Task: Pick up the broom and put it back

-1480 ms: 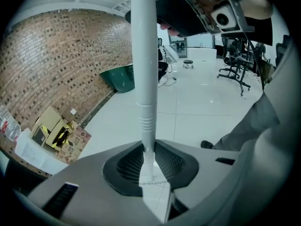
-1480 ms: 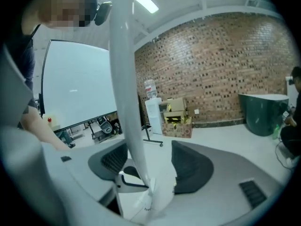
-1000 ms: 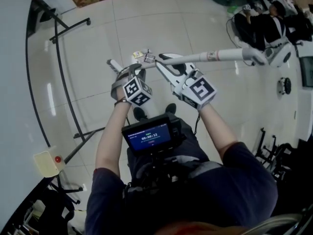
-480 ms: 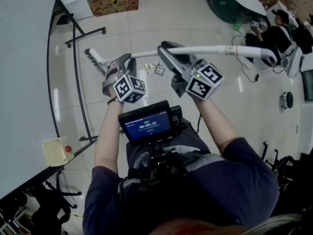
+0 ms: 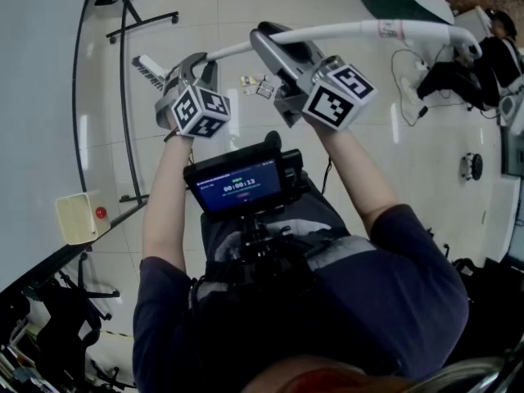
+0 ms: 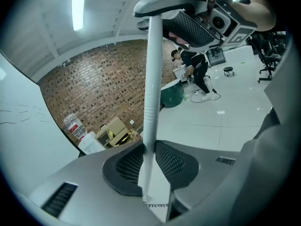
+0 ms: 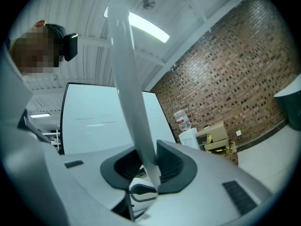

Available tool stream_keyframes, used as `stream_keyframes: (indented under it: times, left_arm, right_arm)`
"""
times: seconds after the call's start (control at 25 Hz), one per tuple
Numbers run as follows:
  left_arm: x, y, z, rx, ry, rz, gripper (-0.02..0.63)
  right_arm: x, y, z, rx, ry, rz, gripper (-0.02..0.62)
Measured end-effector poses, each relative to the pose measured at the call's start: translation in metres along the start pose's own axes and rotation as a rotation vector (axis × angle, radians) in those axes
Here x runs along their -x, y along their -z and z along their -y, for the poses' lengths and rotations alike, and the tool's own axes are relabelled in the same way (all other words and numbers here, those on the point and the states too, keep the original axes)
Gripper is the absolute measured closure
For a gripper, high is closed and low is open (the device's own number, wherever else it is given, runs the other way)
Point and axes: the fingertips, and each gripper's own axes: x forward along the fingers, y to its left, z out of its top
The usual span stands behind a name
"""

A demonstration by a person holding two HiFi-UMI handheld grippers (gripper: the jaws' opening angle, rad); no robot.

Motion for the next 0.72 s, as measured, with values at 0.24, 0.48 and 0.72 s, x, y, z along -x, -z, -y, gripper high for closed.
stream_keyframes:
  times: [0.24,0.48,0.72]
  left_arm:
    - [-0.004,0.013,0.0,0.046,0.017,-0.026,0.522]
    - [-0.006,0.013,0.001,-0.008,0.009,-0.056,0.522]
    - [-0.039,-0.028,0.015,-0.089,0.01,-0.094,0.522]
  right_arm:
    - [-0.013,0.009,-0.004,-0.056,-0.029,0.0,0.489]
    - [-0.004,0.01,0.009,-0.174,-0.012,0.054,0.485]
    - [0.033,-0.014,0.081,-0.298,0.002,0.115,0.483]
